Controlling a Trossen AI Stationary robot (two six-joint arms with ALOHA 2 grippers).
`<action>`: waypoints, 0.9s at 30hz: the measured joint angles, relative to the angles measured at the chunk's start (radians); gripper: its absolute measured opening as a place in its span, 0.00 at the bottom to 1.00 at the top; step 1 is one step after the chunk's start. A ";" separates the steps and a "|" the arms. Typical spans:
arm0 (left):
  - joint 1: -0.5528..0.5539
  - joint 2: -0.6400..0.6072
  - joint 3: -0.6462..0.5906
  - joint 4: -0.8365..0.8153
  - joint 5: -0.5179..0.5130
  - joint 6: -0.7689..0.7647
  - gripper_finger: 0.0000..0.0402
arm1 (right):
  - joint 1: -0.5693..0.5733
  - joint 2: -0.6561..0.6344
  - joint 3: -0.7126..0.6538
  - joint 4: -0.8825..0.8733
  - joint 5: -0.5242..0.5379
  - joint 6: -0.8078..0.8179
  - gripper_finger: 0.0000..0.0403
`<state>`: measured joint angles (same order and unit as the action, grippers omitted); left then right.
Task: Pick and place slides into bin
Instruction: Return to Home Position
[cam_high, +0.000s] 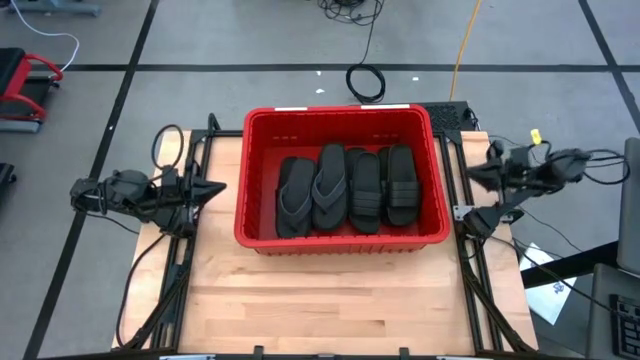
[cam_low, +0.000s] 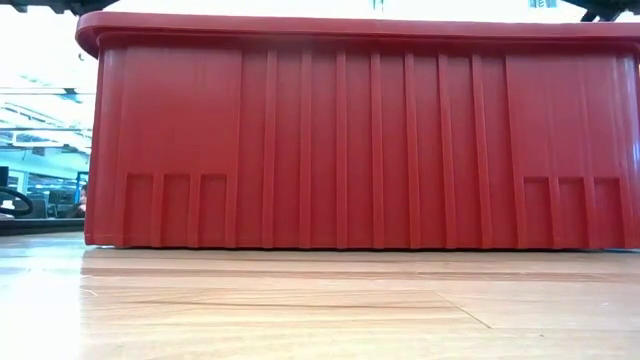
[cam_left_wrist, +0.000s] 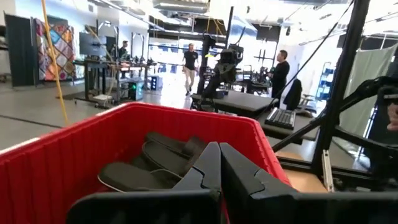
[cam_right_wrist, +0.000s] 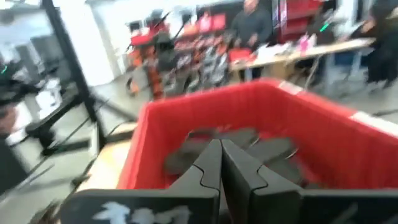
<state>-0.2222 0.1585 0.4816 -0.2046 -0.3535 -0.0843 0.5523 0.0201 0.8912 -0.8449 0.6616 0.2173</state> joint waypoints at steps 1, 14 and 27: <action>0.000 0.005 0.000 0.000 0.000 -0.005 0.00 | -0.004 0.015 -0.009 -0.011 -0.020 0.026 0.00; 0.000 0.008 0.000 0.073 -0.032 0.039 0.00 | -0.086 -0.012 -0.066 -0.032 -0.084 -0.003 0.00; 0.000 0.047 0.000 0.076 -0.046 0.045 0.00 | -0.154 -0.017 -0.113 -0.026 -0.175 -0.107 0.00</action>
<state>-0.2221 0.2053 0.4819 -0.1283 -0.3996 -0.0395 0.3984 0.0029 0.7786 -0.8713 0.4864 0.1108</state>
